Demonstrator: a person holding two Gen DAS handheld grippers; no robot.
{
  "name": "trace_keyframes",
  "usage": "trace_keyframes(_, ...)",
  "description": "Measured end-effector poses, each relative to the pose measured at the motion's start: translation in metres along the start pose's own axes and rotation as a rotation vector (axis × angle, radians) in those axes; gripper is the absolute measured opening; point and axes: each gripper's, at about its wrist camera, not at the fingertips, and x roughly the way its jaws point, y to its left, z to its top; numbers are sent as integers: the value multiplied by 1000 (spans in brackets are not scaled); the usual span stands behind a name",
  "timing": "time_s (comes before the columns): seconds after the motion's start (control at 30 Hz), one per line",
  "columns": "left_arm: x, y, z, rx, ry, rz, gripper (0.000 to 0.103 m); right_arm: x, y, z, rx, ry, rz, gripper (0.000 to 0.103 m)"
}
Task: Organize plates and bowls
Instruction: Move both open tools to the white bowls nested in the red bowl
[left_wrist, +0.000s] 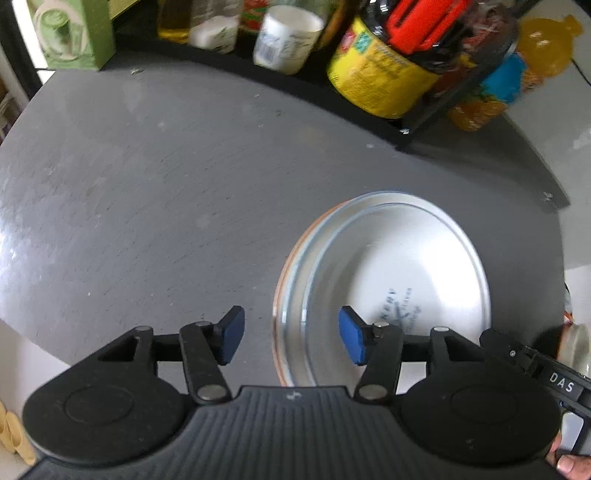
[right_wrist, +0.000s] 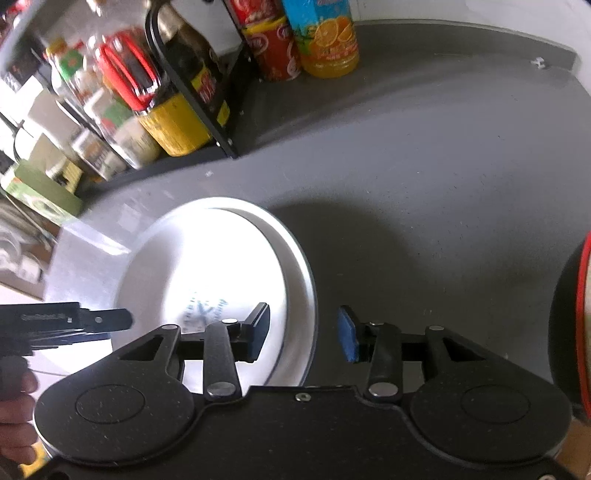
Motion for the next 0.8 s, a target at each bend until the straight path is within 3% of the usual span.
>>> trace_keyframes(0.13,-10,-8,-1,16,-11,-3,58,-18,-4,-2,-9,-17,41,48)
trace_keyframes(0.27,-23,-22,-7,49,-48,-17,67,-34,-10,-3,-4,-53,53,69)
trace_keyframes(0.37,-32,-35,-16,86,-102,30,79,-46,-17,-6,-6,-81,75,84)
trace_keyframes(0.5,-40,-52,-28,62,-83,11,87,-71,-28,-12,-23,-117,86,102)
trace_keyframes(0.7,-53,-88,-53,139,-89,-32,95,-100,-45,-22,-45,-160,111,103)
trace_keyframes(0.8,-61,-103,-67,156,-113,-14,99,-112,-51,-28,-71,-172,102,103)
